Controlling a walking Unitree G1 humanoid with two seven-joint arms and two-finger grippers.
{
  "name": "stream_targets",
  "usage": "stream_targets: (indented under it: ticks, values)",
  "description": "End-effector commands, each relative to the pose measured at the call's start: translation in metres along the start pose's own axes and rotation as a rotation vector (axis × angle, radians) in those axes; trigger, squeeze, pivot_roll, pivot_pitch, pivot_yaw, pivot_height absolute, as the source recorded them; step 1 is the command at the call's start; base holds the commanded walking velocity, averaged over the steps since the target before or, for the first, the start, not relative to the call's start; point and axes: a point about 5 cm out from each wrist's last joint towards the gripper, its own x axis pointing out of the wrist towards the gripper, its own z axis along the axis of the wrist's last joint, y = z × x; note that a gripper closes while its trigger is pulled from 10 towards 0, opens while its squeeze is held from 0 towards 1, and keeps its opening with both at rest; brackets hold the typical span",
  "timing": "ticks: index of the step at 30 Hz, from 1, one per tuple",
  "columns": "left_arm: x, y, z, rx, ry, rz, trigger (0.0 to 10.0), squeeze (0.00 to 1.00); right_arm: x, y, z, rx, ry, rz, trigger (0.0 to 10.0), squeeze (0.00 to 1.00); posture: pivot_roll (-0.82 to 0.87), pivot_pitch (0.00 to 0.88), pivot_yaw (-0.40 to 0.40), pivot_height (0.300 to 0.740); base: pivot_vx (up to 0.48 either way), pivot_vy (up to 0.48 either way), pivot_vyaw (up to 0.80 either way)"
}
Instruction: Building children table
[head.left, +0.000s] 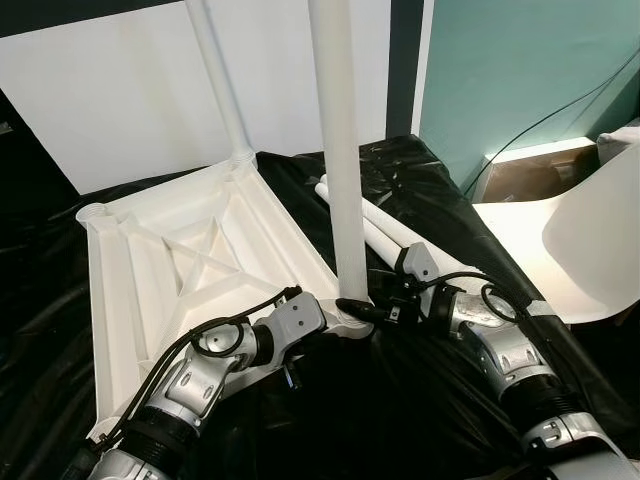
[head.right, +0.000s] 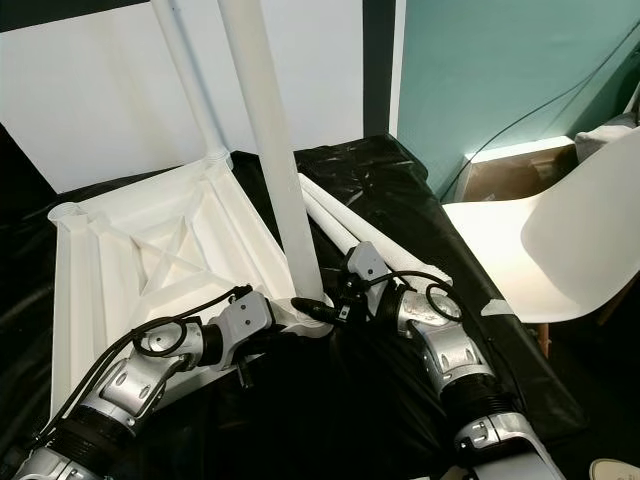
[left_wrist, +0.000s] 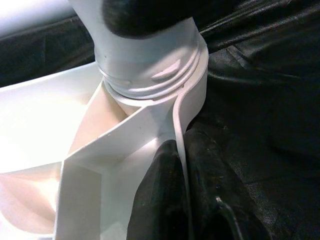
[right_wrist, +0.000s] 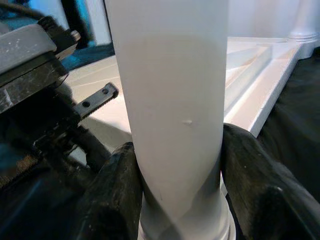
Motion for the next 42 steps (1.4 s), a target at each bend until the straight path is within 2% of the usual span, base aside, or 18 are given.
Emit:
stream_targets:
  ticks: [1,3,4,7,14,15,16,17,18,19,23,24,26,27,38,39,40,42]
  values:
    - [0.014,-0.044,-0.047,-0.16,0.139,-0.198,10.0,0.0,0.001,-0.003,0.001,0.034,-0.039,-0.15,0.0,0.0,0.11,0.0,0.038,0.74,0.0,0.0,0.0]
    - [0.014,-0.044,-0.047,-0.159,0.139,-0.199,10.0,0.0,0.005,0.0,0.005,0.042,-0.117,-0.353,0.0,0.0,0.11,0.0,0.043,0.74,0.0,0.0,0.0]
    - [0.014,-0.044,-0.047,-0.159,0.139,-0.199,10.0,0.0,0.005,0.0,0.005,0.042,-0.117,-0.353,0.0,0.0,0.11,0.0,0.043,0.74,0.0,0.0,0.0]
    - [0.012,-0.042,-0.047,-0.155,0.144,-0.197,10.0,0.0,0.007,0.0,0.006,0.045,-0.14,-0.557,0.0,0.0,0.11,0.0,0.047,0.74,0.0,0.0,0.0]
    - [0.011,-0.043,-0.048,-0.16,0.144,-0.195,10.0,0.0,0.001,-0.003,0.004,0.041,-0.118,-0.663,0.0,0.0,0.12,0.0,0.047,0.74,0.0,0.0,0.0]
    - [0.011,-0.044,-0.048,-0.162,0.144,-0.196,10.0,0.0,0.0,-0.002,0.002,0.047,-0.105,-0.655,4.7,0.0,0.11,0.0,0.046,0.74,0.0,0.0,0.0]
    - [0.011,-0.044,-0.048,-0.162,0.144,-0.196,10.0,0.0,0.0,-0.002,0.002,0.047,-0.105,-0.655,4.7,0.0,0.11,0.0,0.046,0.74,0.0,0.0,0.0]
    - [0.011,-0.045,-0.048,-0.165,0.143,-0.197,10.0,0.0,0.001,0.0,0.0,0.054,-0.091,-0.621,10.0,0.0,0.11,0.0,0.046,0.74,0.0,0.0,0.0]
    - [0.011,-0.045,-0.048,-0.167,0.143,-0.197,10.0,0.0,0.002,0.002,-0.001,0.059,-0.082,-0.597,10.0,0.0,0.11,0.0,0.046,0.74,0.0,0.0,0.0]
    - [0.012,-0.046,-0.048,-0.168,0.142,-0.198,10.0,0.0,0.002,0.004,-0.002,0.056,-0.077,-0.564,10.0,1.0,0.11,0.0,0.046,0.74,0.0,0.0,0.0]
    - [0.012,-0.047,-0.048,-0.168,0.14,-0.2,10.0,0.0,0.002,0.002,-0.001,0.035,-0.066,-0.512,10.0,1.0,0.11,0.0,0.045,0.74,0.0,0.0,0.0]
    - [0.012,-0.047,-0.048,-0.168,0.141,-0.201,10.0,0.0,0.002,-0.001,0.0,0.017,-0.065,-0.491,10.0,0.8,0.11,0.0,0.046,0.74,0.0,0.0,0.0]
    - [0.012,-0.047,-0.049,-0.168,0.141,-0.201,10.0,0.0,0.003,-0.004,0.002,0.004,-0.064,-0.476,10.0,0.8,0.11,0.0,0.046,0.74,0.0,0.0,0.0]
    - [0.013,-0.047,-0.049,-0.168,0.142,-0.201,10.0,0.0,0.003,-0.006,0.003,-0.009,-0.063,-0.456,10.0,0.0,0.11,0.0,0.048,0.74,0.0,0.0,0.0]
    - [0.011,-0.044,-0.049,-0.153,0.152,-0.202,10.0,0.0,0.004,-0.011,0.0,-0.058,0.057,-0.119,10.0,0.0,0.11,0.0,0.055,0.74,0.0,0.0,0.0]
    - [0.011,-0.044,-0.049,-0.152,0.153,-0.202,10.0,0.0,0.003,-0.011,0.0,-0.064,0.07,-0.09,2.2,0.0,0.11,0.0,0.055,0.74,0.0,0.0,0.0]
    - [0.01,-0.045,-0.05,-0.154,0.155,-0.201,10.0,0.0,0.0,-0.01,-0.002,-0.071,0.101,-0.027,0.0,0.0,0.11,0.0,0.055,0.74,0.0,0.0,0.0]
    - [0.01,-0.045,-0.05,-0.155,0.156,-0.201,10.0,0.0,-0.002,-0.01,-0.003,-0.073,0.12,0.013,0.0,0.0,0.11,0.0,0.055,0.74,0.0,0.0,0.0]
